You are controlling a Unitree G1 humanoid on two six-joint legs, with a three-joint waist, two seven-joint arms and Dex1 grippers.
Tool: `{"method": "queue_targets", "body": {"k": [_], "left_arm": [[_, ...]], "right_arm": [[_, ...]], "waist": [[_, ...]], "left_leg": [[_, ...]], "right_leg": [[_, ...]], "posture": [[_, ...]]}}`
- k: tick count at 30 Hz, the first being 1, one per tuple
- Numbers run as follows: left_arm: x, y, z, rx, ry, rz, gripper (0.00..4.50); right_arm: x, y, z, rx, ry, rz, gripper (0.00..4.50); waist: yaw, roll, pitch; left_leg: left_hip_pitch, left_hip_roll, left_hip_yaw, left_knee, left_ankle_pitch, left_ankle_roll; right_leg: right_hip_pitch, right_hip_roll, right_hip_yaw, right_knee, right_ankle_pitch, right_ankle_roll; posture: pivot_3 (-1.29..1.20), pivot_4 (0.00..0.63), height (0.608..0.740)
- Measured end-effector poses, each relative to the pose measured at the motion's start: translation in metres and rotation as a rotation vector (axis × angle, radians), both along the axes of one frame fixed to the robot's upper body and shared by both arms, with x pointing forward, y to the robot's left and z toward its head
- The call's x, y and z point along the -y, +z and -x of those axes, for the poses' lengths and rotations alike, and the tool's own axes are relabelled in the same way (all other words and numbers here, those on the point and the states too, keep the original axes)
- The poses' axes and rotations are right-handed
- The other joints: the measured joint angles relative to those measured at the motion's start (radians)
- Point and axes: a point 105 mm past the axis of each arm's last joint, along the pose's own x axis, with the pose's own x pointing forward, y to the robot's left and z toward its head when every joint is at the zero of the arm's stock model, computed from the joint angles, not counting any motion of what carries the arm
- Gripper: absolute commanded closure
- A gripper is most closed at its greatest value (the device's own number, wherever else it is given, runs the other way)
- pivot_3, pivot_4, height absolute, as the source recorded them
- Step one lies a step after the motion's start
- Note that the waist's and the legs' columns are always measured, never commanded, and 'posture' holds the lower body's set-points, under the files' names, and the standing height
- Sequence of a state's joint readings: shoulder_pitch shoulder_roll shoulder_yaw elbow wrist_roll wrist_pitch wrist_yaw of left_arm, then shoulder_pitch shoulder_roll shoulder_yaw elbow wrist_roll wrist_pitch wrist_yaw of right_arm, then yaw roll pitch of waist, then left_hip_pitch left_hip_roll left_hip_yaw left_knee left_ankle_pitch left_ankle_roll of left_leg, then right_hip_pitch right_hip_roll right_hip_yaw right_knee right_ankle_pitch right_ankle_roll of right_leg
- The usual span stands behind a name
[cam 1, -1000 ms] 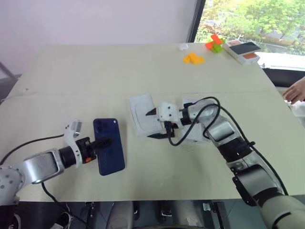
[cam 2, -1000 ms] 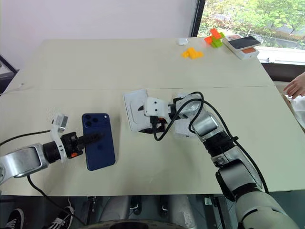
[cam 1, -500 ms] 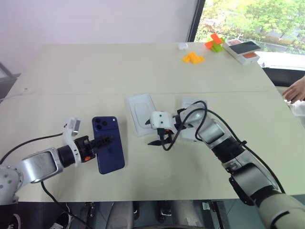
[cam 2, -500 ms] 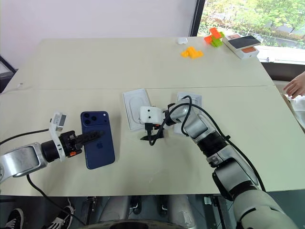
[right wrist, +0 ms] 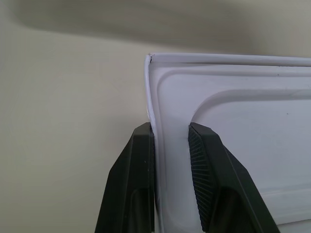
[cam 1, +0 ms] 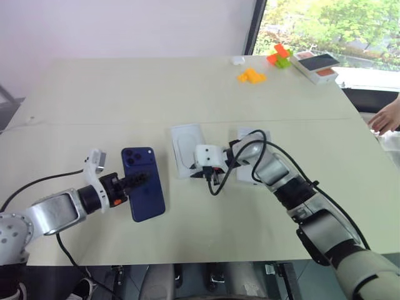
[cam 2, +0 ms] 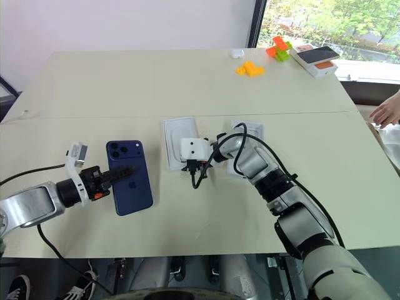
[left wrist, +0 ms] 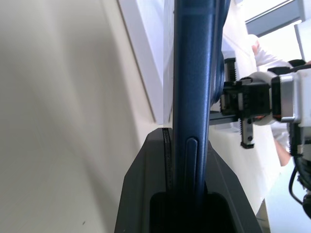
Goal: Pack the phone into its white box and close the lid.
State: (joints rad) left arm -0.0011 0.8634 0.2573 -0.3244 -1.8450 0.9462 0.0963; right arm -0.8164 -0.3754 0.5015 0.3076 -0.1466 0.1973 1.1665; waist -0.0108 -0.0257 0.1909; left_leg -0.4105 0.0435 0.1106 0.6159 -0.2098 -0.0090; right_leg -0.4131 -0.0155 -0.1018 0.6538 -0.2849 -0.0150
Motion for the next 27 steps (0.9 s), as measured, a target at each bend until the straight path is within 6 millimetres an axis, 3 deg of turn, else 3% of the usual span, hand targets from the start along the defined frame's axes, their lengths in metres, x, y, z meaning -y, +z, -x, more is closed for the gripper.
{"method": "queue_targets", "body": {"k": [5, 15, 19, 27], "left_arm": [[0.000, 0.000, 0.000, -0.001, 0.002, -0.003, 4.50], [-0.013, 0.008, -0.003, 0.014, 0.027, -0.008, 4.50], [-0.015, 0.011, -0.007, 0.025, 0.027, -0.001, 4.50], [-0.017, 0.016, -0.014, 0.035, 0.013, -0.016, 4.50]], "right_arm": [[0.008, 0.001, 0.006, -0.008, -0.012, -0.016, 3.94], [0.037, 0.012, 0.056, -0.161, -0.102, -0.111, 3.94], [0.037, 0.011, 0.068, -0.186, -0.128, -0.120, 3.94], [0.022, 0.010, 0.072, -0.228, -0.198, -0.172, 3.94]], "waist": [[0.005, 0.000, 0.000], [0.003, 0.000, 0.000], [0.001, 0.000, 0.000], [0.000, -0.001, 0.000]], "left_leg": [[0.000, 0.000, 0.000, 0.000, 0.000, 0.000], [-0.001, 0.000, 0.000, -0.001, 0.000, 0.000], [-0.001, 0.000, 0.000, -0.001, 0.000, 0.000], [-0.001, 0.000, 0.000, -0.001, 0.000, 0.000]], "right_leg": [[0.000, 0.000, 0.000, 0.000, 0.000, 0.000], [-0.001, 0.000, 0.000, 0.000, 0.000, 0.000], [-0.001, 0.000, 0.000, 0.000, 0.000, 0.000], [-0.001, 0.000, 0.000, 0.000, 0.000, 0.000]], "posture": [[0.00, 0.150, 0.737], [0.00, 0.150, 0.737], [0.00, 0.150, 0.737], [0.00, 0.150, 0.737]]}}
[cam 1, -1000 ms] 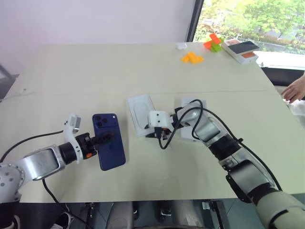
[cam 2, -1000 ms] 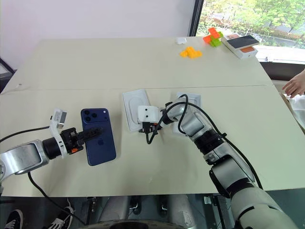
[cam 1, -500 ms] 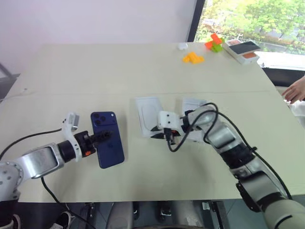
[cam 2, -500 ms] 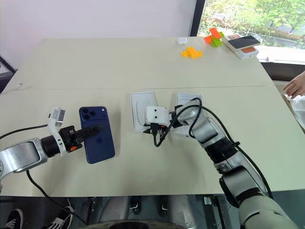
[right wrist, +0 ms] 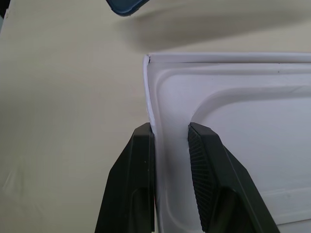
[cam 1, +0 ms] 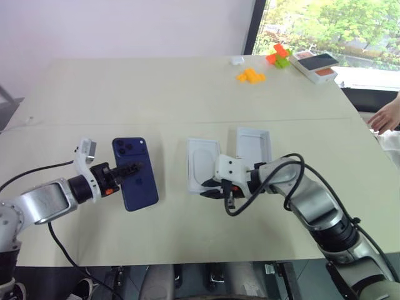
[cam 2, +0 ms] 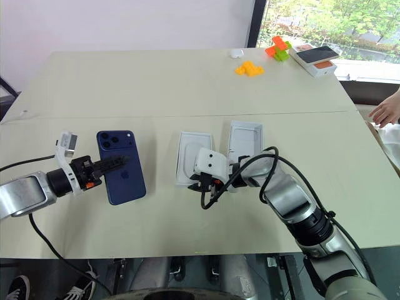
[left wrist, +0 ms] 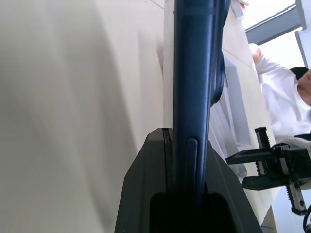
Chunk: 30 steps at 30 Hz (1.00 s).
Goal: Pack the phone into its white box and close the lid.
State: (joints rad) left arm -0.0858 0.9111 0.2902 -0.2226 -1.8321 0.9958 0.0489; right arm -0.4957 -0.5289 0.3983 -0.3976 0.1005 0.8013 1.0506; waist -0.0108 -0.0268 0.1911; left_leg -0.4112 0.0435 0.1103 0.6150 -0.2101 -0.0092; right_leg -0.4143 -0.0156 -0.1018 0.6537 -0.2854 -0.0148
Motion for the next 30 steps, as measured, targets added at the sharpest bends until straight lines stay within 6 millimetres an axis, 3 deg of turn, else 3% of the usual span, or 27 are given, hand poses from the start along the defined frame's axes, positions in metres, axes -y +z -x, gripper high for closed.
{"method": "queue_targets", "body": {"k": [4, 5, 9, 14, 20, 25, 30], "left_arm": [[0.000, 0.001, -0.001, 0.000, -0.004, 0.000, 4.50], [0.000, 0.000, 0.000, -0.001, -0.004, 0.000, 4.50], [0.000, 0.000, 0.000, -0.001, -0.003, -0.001, 4.50], [0.000, -0.001, -0.001, -0.004, 0.003, 0.004, 4.50], [0.013, 0.007, -0.013, 0.006, 0.003, 0.077, 4.50], [0.044, 0.014, -0.025, 0.009, -0.070, 0.096, 4.50], [0.073, 0.015, -0.039, -0.042, -0.107, 0.182, 4.50]], "right_arm": [[-0.004, -0.002, 0.000, 0.006, 0.002, 0.004, 3.94], [-0.004, -0.002, 0.001, 0.005, 0.006, 0.007, 2.95], [-0.010, -0.008, 0.006, -0.059, 0.022, -0.004, 1.18], [-0.012, 0.001, 0.003, -0.056, 0.043, -0.041, 1.18], [0.001, 0.046, -0.018, -0.002, 0.020, -0.225, 1.18], [0.025, 0.056, -0.031, 0.091, 0.024, -0.295, 1.18], [0.069, 0.052, -0.041, 0.143, -0.032, -0.279, 1.18]], "waist": [[-0.002, 0.000, 0.000], [-0.001, 0.000, 0.000], [0.000, 0.000, 0.000], [0.000, 0.000, 0.000], [0.011, -0.001, 0.001], [0.026, -0.001, 0.001], [0.021, -0.002, 0.001]], "left_leg": [[0.000, 0.000, 0.000, 0.000, 0.000, 0.000], [0.000, 0.000, 0.000, 0.000, 0.000, 0.000], [-0.001, 0.000, 0.000, 0.000, 0.000, 0.000], [-0.001, 0.000, 0.000, 0.000, 0.000, 0.000], [-0.001, 0.000, 0.000, 0.001, 0.000, 0.000], [-0.001, -0.001, 0.000, 0.001, 0.000, 0.001], [0.000, -0.001, 0.000, 0.003, 0.000, 0.001]], "right_leg": [[0.000, 0.000, 0.000, 0.000, 0.000, 0.000], [0.000, 0.000, 0.000, 0.000, 0.000, 0.000], [-0.001, 0.000, 0.000, 0.000, 0.000, 0.000], [-0.001, 0.000, 0.000, 0.000, 0.000, 0.000], [0.000, 0.000, 0.000, 0.000, 0.000, 0.000], [0.001, 0.000, 0.000, 0.000, 0.000, 0.001], [0.002, 0.000, 0.000, 0.000, 0.000, 0.002]], "posture": [[0.00, 0.150, 0.737], [0.00, 0.150, 0.737], [0.00, 0.150, 0.737], [0.00, 0.150, 0.737], [0.00, 0.150, 0.737], [0.00, 0.150, 0.737], [0.00, 0.150, 0.737]]}}
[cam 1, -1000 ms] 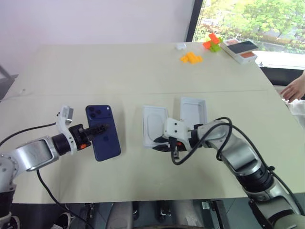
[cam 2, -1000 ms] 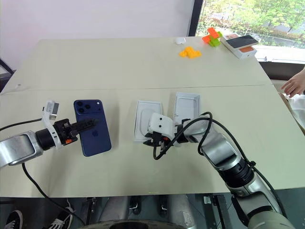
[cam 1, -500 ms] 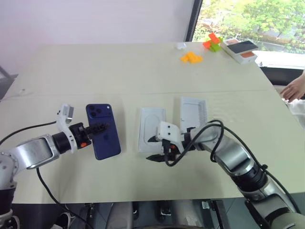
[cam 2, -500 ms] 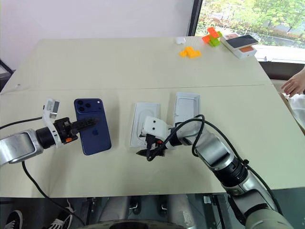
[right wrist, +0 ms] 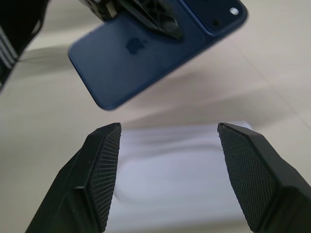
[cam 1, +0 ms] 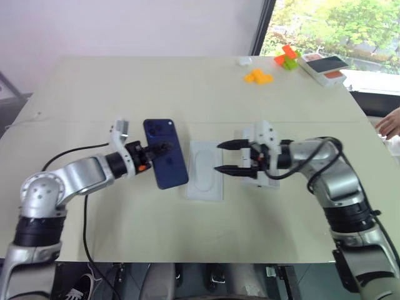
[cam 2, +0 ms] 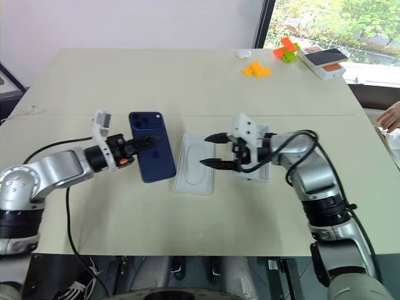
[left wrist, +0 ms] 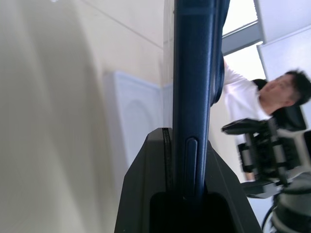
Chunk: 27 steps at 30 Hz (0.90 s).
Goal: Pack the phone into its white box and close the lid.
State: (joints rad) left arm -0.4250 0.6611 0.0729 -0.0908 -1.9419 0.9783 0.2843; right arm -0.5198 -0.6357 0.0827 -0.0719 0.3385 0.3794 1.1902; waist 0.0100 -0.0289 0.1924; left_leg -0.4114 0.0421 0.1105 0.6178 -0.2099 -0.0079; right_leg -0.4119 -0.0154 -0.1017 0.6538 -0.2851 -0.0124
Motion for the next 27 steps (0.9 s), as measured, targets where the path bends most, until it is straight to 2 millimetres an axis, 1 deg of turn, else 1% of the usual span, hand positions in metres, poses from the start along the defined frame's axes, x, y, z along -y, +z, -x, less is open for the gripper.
{"method": "queue_targets", "body": {"k": [2, 3, 5, 8, 14, 16, 20, 22, 24, 26, 27], "left_arm": [[0.012, -0.006, -0.003, -0.038, -0.022, 0.046, 4.50], [0.019, -0.012, -0.003, -0.070, -0.046, 0.038, 4.50], [0.027, -0.021, -0.003, -0.113, -0.086, 0.001, 4.50], [0.031, -0.028, -0.007, -0.141, -0.108, -0.022, 4.50], [0.041, -0.046, -0.020, -0.181, -0.119, -0.080, 4.50], [0.047, -0.046, -0.023, -0.182, -0.138, -0.080, 4.50], [0.062, -0.045, -0.023, -0.150, -0.203, -0.116, 4.50], [0.064, -0.045, -0.023, -0.137, -0.226, -0.138, 4.50], [0.065, -0.046, -0.025, -0.138, -0.234, -0.146, 3.50], [0.063, -0.048, -0.027, -0.139, -0.238, -0.166, 2.71], [0.061, -0.048, -0.029, -0.140, -0.230, -0.169, 2.16]], "right_arm": [[0.012, -0.002, -0.002, -0.001, -0.019, 0.008, 1.18], [0.015, -0.002, -0.002, 0.011, -0.016, 0.016, 1.18], [0.020, -0.001, -0.003, 0.030, -0.017, 0.025, 1.18], [0.023, 0.001, -0.005, 0.044, -0.031, 0.025, 1.18], [0.023, 0.000, -0.007, 0.050, -0.053, 0.020, 1.18], [0.022, -0.002, -0.006, 0.049, -0.057, 0.022, 1.18], [0.018, -0.004, -0.005, 0.048, -0.046, 0.030, 1.18], [0.018, -0.004, -0.005, 0.053, -0.050, 0.033, 1.18], [0.018, -0.004, -0.006, 0.057, -0.059, 0.037, 1.10], [0.018, -0.005, -0.006, 0.058, -0.062, 0.041, 1.10], [0.018, -0.005, -0.006, 0.057, -0.063, 0.042, 1.10]], "waist": [[-0.001, 0.000, 0.000], [0.000, 0.000, 0.000], [0.000, 0.000, 0.000], [0.001, 0.000, 0.000], [0.003, 0.000, 0.000], [0.003, 0.000, 0.000], [0.003, 0.000, 0.000], [0.002, 0.000, 0.000], [0.001, 0.000, 0.000], [0.001, 0.000, 0.000], [0.001, 0.000, 0.000]], "left_leg": [[0.001, 0.000, 0.000, 0.000, 0.000, 0.000], [0.001, 0.001, 0.000, 0.001, 0.000, -0.001], [0.001, 0.002, -0.001, 0.001, 0.001, -0.002], [0.002, 0.002, -0.001, 0.001, 0.002, -0.003], [0.001, 0.002, -0.001, 0.008, 0.002, -0.003], [0.001, 0.002, -0.001, 0.011, 0.001, -0.001], [0.001, 0.002, -0.001, 0.012, 0.001, -0.001], [0.001, 0.002, -0.001, 0.012, 0.001, -0.001], [0.001, 0.002, -0.001, 0.011, 0.001, -0.001], [0.001, 0.002, -0.001, 0.011, 0.001, -0.001], [0.001, 0.002, -0.001, 0.011, 0.001, -0.001]], "right_leg": [[0.001, 0.001, 0.000, 0.000, 0.000, 0.000], [0.000, 0.002, 0.000, 0.001, 0.000, 0.000], [0.000, 0.003, 0.000, 0.002, 0.000, 0.000], [0.000, 0.003, 0.000, 0.003, 0.000, 0.000], [0.001, 0.002, 0.000, 0.007, 0.000, 0.000], [0.002, 0.002, 0.000, 0.008, 0.000, 0.000], [0.002, 0.002, 0.000, 0.009, 0.000, 0.000], [0.002, 0.002, 0.000, 0.009, 0.000, 0.000], [0.001, 0.002, 0.000, 0.010, 0.000, 0.000], [0.001, 0.002, 0.000, 0.010, 0.000, 0.000], [0.001, 0.002, 0.000, 0.010, 0.000, 0.000]], "posture": [[0.00, 0.150, 0.737], [0.00, 0.150, 0.737], [0.00, 0.150, 0.737], [0.00, 0.150, 0.737], [0.00, 0.150, 0.737], [0.00, 0.150, 0.737], [0.00, 0.150, 0.737], [0.00, 0.150, 0.737], [0.00, 0.150, 0.737], [0.00, 0.150, 0.737], [0.00, 0.150, 0.737]]}}
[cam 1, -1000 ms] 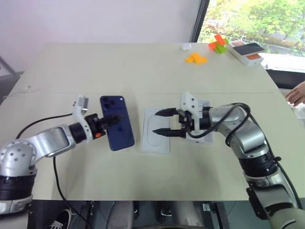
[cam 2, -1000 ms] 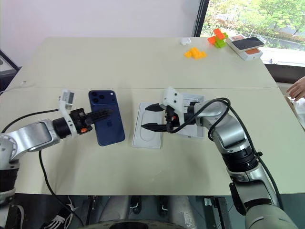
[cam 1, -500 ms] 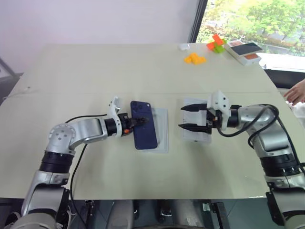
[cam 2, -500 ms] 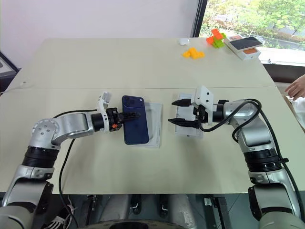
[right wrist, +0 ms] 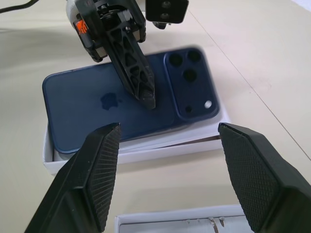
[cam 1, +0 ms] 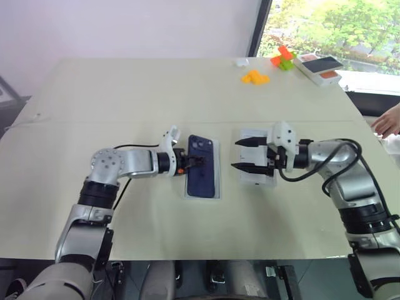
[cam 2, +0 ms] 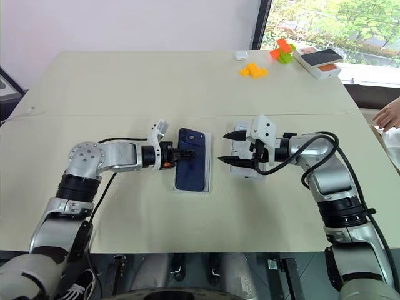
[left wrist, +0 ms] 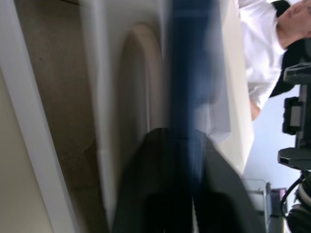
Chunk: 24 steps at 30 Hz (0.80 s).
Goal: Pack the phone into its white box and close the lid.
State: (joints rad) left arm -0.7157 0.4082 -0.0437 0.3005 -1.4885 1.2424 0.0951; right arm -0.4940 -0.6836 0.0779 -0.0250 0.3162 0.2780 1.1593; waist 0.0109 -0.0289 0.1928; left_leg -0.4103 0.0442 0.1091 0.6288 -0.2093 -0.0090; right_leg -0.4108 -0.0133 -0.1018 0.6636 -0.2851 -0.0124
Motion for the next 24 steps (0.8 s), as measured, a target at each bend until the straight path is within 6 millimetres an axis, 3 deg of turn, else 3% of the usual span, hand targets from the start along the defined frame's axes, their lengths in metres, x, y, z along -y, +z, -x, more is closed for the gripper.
{"method": "queue_targets", "body": {"k": [4, 24], "left_arm": [[0.002, 0.006, -0.001, 0.014, -0.010, 0.039, 0.10], [-0.020, 0.019, 0.014, 0.090, -0.092, -0.113, 0.04]], "right_arm": [[-0.002, -0.003, 0.000, -0.002, 0.002, 0.017, 1.10], [-0.012, -0.002, -0.004, 0.005, 0.015, 0.005, 1.10]], "waist": [[0.001, 0.000, 0.000], [0.001, 0.000, 0.000]], "left_leg": [[0.000, 0.000, 0.000, 0.001, 0.000, 0.000], [0.000, 0.000, 0.000, 0.000, 0.000, 0.000]], "right_leg": [[0.001, 0.000, 0.000, 0.000, 0.000, 0.000], [0.000, 0.000, 0.000, 0.001, 0.000, 0.000]], "posture": [[0.00, 0.150, 0.737], [0.00, 0.150, 0.737]]}}
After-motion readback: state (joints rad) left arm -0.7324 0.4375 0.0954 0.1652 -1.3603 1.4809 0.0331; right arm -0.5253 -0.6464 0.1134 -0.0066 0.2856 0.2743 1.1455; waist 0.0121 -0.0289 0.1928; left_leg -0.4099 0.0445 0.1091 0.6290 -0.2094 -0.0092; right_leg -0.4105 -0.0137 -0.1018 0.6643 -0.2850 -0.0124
